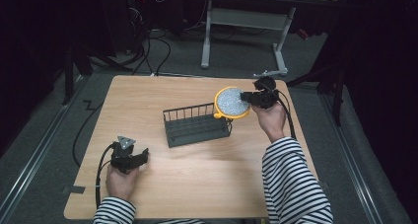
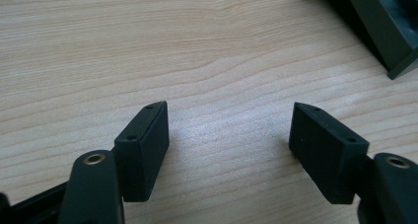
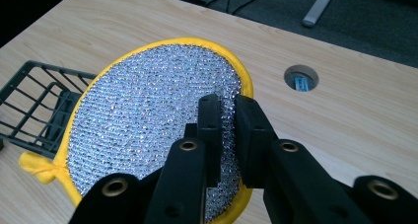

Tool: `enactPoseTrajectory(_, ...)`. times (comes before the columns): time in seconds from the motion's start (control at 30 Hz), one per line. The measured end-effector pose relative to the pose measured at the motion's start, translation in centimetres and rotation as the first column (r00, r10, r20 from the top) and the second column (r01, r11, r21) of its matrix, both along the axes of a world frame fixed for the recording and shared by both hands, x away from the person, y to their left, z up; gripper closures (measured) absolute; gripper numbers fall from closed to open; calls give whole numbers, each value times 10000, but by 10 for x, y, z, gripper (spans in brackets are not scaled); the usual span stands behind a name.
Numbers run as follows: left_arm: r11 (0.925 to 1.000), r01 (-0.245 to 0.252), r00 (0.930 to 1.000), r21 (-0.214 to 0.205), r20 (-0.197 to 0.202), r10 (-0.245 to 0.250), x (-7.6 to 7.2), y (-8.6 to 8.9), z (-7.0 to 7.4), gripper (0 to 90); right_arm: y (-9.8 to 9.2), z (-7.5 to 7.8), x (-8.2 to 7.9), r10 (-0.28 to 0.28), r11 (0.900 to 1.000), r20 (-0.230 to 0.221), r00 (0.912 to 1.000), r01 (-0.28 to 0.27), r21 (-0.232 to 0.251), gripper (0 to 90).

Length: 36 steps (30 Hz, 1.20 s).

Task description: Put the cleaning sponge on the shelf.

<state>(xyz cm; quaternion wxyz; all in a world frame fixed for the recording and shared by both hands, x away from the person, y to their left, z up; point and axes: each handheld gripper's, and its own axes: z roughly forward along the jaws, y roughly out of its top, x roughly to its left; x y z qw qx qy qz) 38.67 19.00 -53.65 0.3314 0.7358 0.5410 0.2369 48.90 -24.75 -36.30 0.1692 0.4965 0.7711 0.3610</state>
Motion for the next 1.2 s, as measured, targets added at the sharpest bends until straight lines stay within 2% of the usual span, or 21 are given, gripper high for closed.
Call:
enactPoseTrajectory(0.23, 10000, 4, 10000, -2, -5, -4, 0, 0, 0, 321, 21, -5, 11, 91, 9999, -102, 9999, -93, -106, 822)
enactPoseTrajectory(0.53, 10000, 16, 10000, 2, -14, -16, 0, 0, 0, 320, 47, -21, 22, 107, 9995, -314, 9995, -116, -282, 820)
enactPoseTrajectory(1.0, 10000, -52, 10000, -1, -46, 52, 0, 0, 0, 300, 64, -34, 31, 80, 9987, -402, 9992, -100, -506, 812)
enactPoseTrajectory(1.03, 10000, -52, 10000, 3, -45, 52, 0, 0, 0, 300, 66, -35, 30, 76, 9984, -408, 9991, -99, -563, 810)
enactPoseTrajectory(1.07, 10000, -53, 10000, 1, -45, 53, 0, 0, 0, 300, 68, -36, 30, 150, 9964, -312, 9994, -175, -830, 805)
enactPoseTrajectory(1.2, 10000, -52, 10000, 0, -43, 52, 0, 0, 0, 300, 71, -39, 28, 283, 9940, -266, 9992, -309, -1052, 837)
